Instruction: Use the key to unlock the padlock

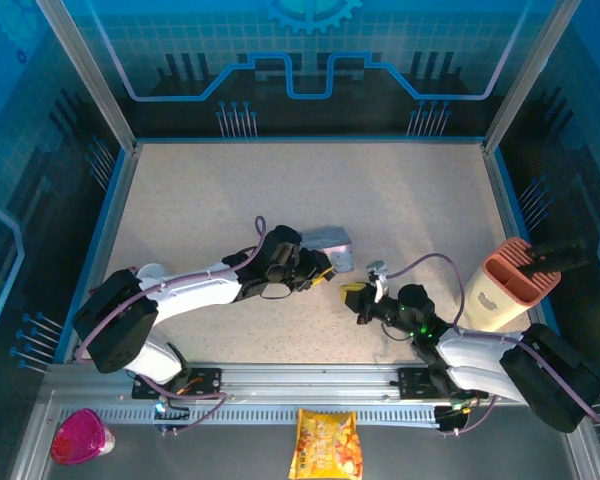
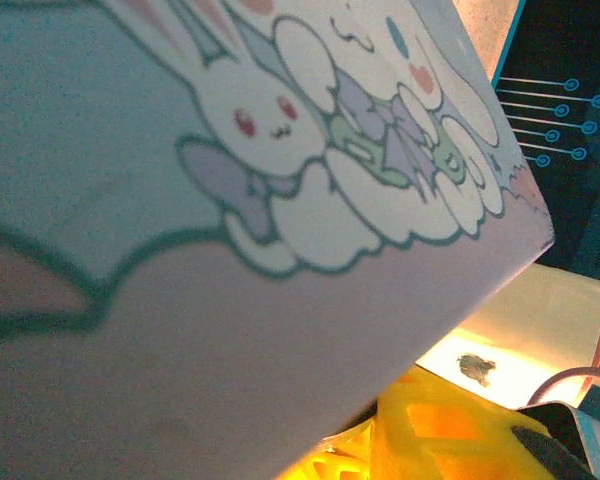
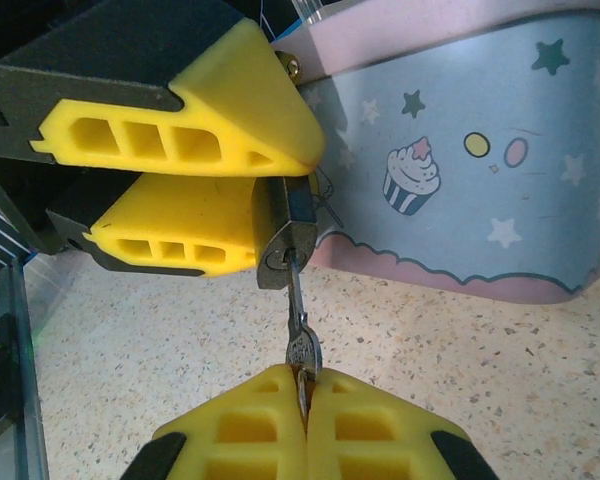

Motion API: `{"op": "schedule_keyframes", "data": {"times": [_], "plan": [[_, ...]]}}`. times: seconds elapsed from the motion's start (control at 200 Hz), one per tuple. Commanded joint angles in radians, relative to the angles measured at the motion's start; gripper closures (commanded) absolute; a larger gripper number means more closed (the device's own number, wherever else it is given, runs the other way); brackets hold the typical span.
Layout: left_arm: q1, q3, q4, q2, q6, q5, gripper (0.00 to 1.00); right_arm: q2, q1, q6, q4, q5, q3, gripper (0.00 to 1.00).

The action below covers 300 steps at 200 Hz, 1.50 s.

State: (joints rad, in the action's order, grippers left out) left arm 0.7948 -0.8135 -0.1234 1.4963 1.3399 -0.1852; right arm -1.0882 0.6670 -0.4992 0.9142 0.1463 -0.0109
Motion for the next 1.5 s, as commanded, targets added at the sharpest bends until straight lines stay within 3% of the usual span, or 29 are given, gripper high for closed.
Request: {"op": "schedule_keyframes", "data": {"times": [0.0,0.6,1.496], "plan": [[0.038,-0.058,-0.023,-0.002,-0.055,-0.154,0.96,-0.022,-0.025,0.036,0.097,0.038,-0.005,1.0],[0.038,-0.107,0.133,0.034,-0.149,-0.175,0.96,0.021,-0.026,0.038,0.055,0.005,-0.024,1.0],[0.098,-0.186,0.188,0.104,-0.167,-0.214,0.96,0.05,0.0,0.062,0.007,-0.112,-0.044,1.0]]}}
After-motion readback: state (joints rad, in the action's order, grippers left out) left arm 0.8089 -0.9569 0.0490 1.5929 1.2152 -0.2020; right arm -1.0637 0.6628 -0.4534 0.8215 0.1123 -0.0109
